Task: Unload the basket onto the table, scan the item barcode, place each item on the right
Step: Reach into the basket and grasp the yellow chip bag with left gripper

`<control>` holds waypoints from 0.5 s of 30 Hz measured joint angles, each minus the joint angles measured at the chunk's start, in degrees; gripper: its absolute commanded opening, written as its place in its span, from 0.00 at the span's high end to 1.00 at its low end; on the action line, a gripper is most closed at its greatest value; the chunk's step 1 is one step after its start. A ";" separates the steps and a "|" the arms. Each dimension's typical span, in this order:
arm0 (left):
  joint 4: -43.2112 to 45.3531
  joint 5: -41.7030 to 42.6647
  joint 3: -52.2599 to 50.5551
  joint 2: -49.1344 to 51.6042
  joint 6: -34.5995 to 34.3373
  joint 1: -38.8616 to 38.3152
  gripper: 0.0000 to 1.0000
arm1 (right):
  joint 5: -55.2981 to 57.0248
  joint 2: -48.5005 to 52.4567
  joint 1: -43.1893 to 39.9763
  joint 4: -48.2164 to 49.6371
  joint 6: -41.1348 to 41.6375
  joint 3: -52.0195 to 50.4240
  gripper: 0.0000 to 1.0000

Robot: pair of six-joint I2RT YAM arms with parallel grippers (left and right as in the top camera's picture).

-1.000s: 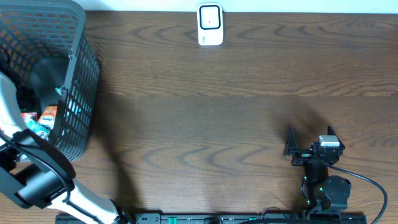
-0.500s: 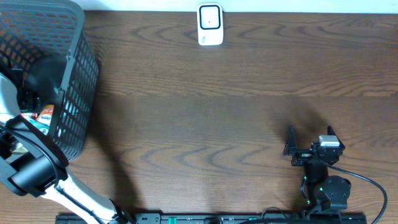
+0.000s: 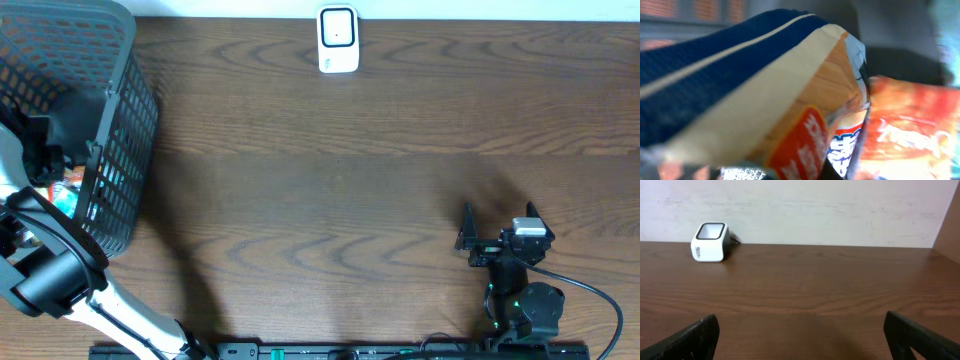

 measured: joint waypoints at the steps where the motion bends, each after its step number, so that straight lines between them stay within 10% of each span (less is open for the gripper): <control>1: -0.31 0.98 0.00 -0.11 0.00 0.00 0.93 | 0.00 0.00 0.00 0.00 0.00 0.00 0.01; 7: 0.79 9.09 -0.04 -4.02 -0.22 -0.20 0.92 | 0.00 0.00 0.00 0.00 0.00 0.00 0.01; 8: 1.25 9.73 -0.04 -5.14 -0.26 -0.28 0.28 | 0.00 0.00 0.00 0.00 0.00 0.00 0.01; 9: 1.49 10.21 -0.04 -6.51 -0.28 -0.37 0.02 | 0.00 0.00 0.00 0.00 0.00 0.00 0.01; 15: 1.18 7.15 -0.07 -10.88 -0.44 -0.52 0.02 | -0.02 0.00 0.00 0.00 0.00 0.00 0.01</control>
